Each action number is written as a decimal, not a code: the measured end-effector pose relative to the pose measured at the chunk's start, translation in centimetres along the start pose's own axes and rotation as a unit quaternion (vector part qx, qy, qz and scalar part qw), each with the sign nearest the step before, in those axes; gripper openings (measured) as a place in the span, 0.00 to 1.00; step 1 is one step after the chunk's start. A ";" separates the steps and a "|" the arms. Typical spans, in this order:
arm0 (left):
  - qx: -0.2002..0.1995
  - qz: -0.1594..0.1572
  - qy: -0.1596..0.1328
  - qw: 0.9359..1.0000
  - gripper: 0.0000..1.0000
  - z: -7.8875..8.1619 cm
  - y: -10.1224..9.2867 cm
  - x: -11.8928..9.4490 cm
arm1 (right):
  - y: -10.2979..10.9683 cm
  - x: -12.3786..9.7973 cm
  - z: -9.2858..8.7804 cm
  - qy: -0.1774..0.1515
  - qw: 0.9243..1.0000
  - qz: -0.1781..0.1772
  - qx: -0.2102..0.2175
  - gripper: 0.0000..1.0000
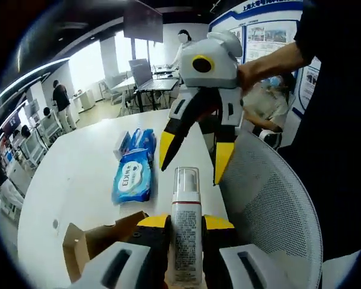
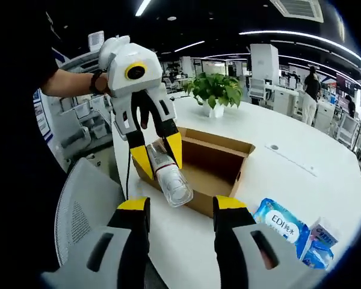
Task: Operate the shoe box by opening the lid, removing the specified soft item, and placing it in the target area until the item is outside and the box remains undamaged.
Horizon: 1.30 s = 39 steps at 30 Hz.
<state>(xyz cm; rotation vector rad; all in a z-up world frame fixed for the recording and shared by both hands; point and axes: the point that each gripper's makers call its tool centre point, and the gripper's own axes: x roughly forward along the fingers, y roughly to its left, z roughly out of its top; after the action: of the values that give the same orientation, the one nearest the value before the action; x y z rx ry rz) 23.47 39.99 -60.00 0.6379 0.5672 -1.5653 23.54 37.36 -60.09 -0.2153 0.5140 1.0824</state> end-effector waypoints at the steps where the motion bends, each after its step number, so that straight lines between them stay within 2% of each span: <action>1: 0.001 -0.003 -0.003 1.000 0.20 0.2 -0.1 0.0 | 0.1 0.0 0.0 0.002 1.000 0.002 -0.003 0.38; 4: 0.005 -0.012 -0.011 1.000 0.20 0.7 -0.3 -0.1 | 0.3 0.0 0.1 0.002 1.000 0.010 -0.009 0.37; 9: -0.001 -0.039 -0.034 0.999 0.20 1.8 -1.2 -0.5 | 1.0 -0.3 1.3 -0.019 0.999 0.025 -0.016 0.34; 13: -0.010 -0.050 -0.056 0.997 0.20 2.9 -1.3 -0.8 | 1.3 -0.4 1.7 -0.025 0.999 0.036 -0.019 0.27; 15: -0.010 -0.051 -0.058 0.997 0.20 3.0 -1.3 -0.9 | 1.7 -0.5 1.9 -0.028 0.998 0.047 -0.017 0.21; 18: -0.012 -0.061 -0.062 0.996 0.20 3.1 -1.5 -1.0 | 2.1 -0.8 2.3 -0.039 0.998 0.055 -0.010 0.20; 26: -0.012 -0.087 -0.059 0.994 0.20 3.0 -2.2 -0.9 | 2.9 -1.2 2.8 -0.052 0.996 0.075 0.002 0.19; 35: -0.015 -0.107 -0.050 0.993 0.20 2.7 -2.3 -0.4 | 3.1 -1.2 3.3 -0.058 0.995 0.078 0.003 0.18; 39: -0.017 -0.110 -0.045 0.993 0.20 2.5 -2.3 -0.1 | 2.8 -1.0 3.0 -0.042 0.995 0.077 0.042 0.18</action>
<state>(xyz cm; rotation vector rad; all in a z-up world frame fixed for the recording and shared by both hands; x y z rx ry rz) 21.02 38.57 -58.13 0.4900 0.6110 -1.7773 21.58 39.17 -56.79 -0.0563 0.5056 1.2128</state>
